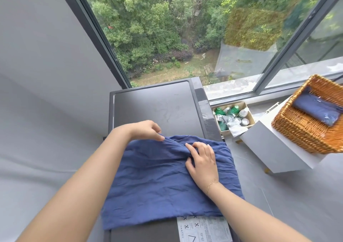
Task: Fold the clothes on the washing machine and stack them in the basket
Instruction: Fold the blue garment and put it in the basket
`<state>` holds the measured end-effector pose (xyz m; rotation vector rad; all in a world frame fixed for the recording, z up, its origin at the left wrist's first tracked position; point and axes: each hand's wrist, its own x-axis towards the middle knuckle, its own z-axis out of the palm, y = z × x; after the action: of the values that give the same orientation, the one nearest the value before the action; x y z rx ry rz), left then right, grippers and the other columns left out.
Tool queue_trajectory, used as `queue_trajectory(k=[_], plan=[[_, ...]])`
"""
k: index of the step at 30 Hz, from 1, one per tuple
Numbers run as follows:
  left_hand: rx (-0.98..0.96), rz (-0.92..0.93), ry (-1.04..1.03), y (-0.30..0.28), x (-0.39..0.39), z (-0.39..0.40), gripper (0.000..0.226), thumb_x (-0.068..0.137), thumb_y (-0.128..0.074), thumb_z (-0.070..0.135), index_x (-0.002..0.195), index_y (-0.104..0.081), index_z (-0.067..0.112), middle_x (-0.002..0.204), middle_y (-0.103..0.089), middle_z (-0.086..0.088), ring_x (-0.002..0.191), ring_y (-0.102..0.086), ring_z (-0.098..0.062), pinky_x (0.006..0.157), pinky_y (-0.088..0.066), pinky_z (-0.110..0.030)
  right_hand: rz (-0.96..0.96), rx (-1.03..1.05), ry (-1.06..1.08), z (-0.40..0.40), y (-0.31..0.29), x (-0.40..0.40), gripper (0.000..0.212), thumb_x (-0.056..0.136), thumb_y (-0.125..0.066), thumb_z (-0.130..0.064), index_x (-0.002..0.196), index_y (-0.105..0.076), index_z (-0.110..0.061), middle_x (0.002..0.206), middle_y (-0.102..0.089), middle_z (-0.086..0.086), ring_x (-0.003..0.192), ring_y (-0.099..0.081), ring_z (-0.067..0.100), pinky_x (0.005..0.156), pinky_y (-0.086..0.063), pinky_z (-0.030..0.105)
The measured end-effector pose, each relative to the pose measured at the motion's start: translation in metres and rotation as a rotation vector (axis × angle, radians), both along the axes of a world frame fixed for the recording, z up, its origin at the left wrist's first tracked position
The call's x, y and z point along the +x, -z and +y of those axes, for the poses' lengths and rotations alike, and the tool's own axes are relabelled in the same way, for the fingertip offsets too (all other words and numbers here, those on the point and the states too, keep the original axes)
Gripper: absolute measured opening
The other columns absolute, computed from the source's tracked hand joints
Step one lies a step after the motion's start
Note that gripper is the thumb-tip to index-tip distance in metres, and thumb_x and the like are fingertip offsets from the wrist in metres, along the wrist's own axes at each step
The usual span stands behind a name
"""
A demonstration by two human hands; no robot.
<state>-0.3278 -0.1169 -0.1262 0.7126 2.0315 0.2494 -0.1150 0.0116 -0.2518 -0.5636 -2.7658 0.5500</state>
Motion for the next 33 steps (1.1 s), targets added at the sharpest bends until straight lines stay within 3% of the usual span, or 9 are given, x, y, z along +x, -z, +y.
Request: queue_trajectory(k=[6, 9, 11, 14, 17, 22, 25, 29, 33], plan=[[-0.108, -0.17, -0.031, 0.005, -0.007, -0.011, 0.039, 0.08, -0.057, 0.059, 0.072, -0.06, 0.021, 0.076, -0.048, 0.002, 0.073, -0.038, -0.018, 0.07, -0.028, -0.033, -0.063, -0.054, 0.069, 0.003, -0.009, -0.013, 0.042, 0.073, -0.05, -0.044, 0.108, -0.069, -0.028, 0.101, -0.054, -0.001, 0.102, -0.046, 0.021, 0.098, -0.028, 0.035], [-0.368, 0.125, 0.083, 0.005, -0.016, -0.015, 0.046, 0.086, -0.044, 0.066, 0.094, -0.067, 0.027, 0.099, -0.06, 0.0, 0.102, -0.034, -0.026, 0.087, -0.034, -0.037, -0.057, -0.032, 0.073, 0.011, -0.016, -0.024, 0.042, 0.08, -0.045, -0.054, 0.101, -0.071, -0.028, 0.089, -0.054, -0.001, 0.091, -0.05, 0.023, 0.091, -0.029, 0.036], [-0.393, 0.258, 0.173, 0.006, -0.026, -0.019, 0.041, 0.082, -0.041, 0.067, 0.076, -0.064, 0.034, 0.089, -0.059, 0.004, 0.104, -0.035, -0.028, 0.095, -0.035, -0.04, -0.073, -0.001, 0.066, 0.017, -0.018, -0.029, 0.046, 0.083, -0.04, -0.055, 0.102, -0.071, -0.026, 0.085, -0.054, -0.001, 0.086, -0.053, 0.025, 0.09, -0.028, 0.036], [-0.352, 0.349, 0.207, 0.011, -0.039, -0.025, 0.042, 0.066, -0.034, 0.071, 0.067, -0.059, 0.037, 0.086, -0.054, 0.005, 0.105, -0.039, -0.026, 0.099, -0.033, -0.043, -0.089, 0.015, 0.063, 0.023, -0.017, -0.033, 0.043, 0.08, -0.042, -0.054, 0.095, -0.07, -0.025, 0.079, -0.054, -0.002, 0.081, -0.053, 0.025, 0.09, -0.027, 0.034], [-0.269, 0.439, 0.164, 0.015, -0.035, -0.021, 0.032, 0.094, -0.039, 0.052, 0.096, -0.062, 0.03, 0.107, -0.048, -0.001, 0.102, -0.029, -0.022, 0.094, -0.024, -0.033, -0.08, 0.02, 0.051, 0.033, -0.015, -0.034, 0.033, 0.076, -0.045, -0.048, 0.076, -0.066, -0.022, 0.07, -0.053, -0.004, 0.073, -0.054, 0.025, 0.085, -0.028, 0.033], [-0.063, 0.714, 0.103, 0.036, -0.03, -0.027, 0.024, 0.098, -0.044, 0.044, 0.1, -0.058, 0.024, 0.109, -0.061, 0.003, 0.11, -0.05, -0.021, 0.09, -0.033, -0.037, -0.14, -0.046, 0.108, 0.053, -0.017, -0.04, 0.022, 0.081, -0.046, -0.037, 0.074, -0.06, -0.022, 0.071, -0.061, -0.006, 0.076, -0.057, 0.025, 0.081, -0.027, 0.033], [0.025, 0.618, -0.081, 0.048, -0.025, -0.036, 0.027, 0.09, -0.055, 0.05, 0.104, -0.053, 0.027, 0.105, -0.058, 0.007, 0.103, -0.054, -0.018, 0.087, -0.036, -0.037, -0.159, -0.053, 0.172, 0.058, -0.019, -0.044, 0.005, 0.08, -0.065, -0.021, 0.084, -0.062, -0.02, 0.083, -0.062, -0.001, 0.085, -0.056, 0.027, 0.084, -0.027, 0.035], [-0.086, 0.371, -0.157, 0.05, -0.021, -0.042, 0.033, 0.083, -0.066, 0.045, 0.106, -0.05, 0.028, 0.093, -0.055, 0.006, 0.097, -0.054, -0.019, 0.086, -0.038, -0.035, -0.046, -0.051, 0.18, 0.048, -0.025, -0.043, 0.032, 0.069, -0.071, -0.009, 0.097, -0.062, -0.019, 0.095, -0.056, 0.002, 0.089, -0.054, 0.026, 0.089, -0.029, 0.034], [0.033, 0.392, -0.295, 0.052, -0.018, -0.04, 0.003, 0.084, -0.059, 0.02, 0.086, -0.062, 0.021, 0.09, -0.062, 0.0, 0.09, -0.058, -0.026, 0.068, -0.037, -0.028, -0.028, -0.016, 0.048, 0.03, -0.024, -0.041, 0.044, 0.063, -0.071, -0.009, 0.107, -0.064, -0.017, 0.102, -0.055, 0.004, 0.093, -0.053, 0.026, 0.09, -0.035, 0.036]])
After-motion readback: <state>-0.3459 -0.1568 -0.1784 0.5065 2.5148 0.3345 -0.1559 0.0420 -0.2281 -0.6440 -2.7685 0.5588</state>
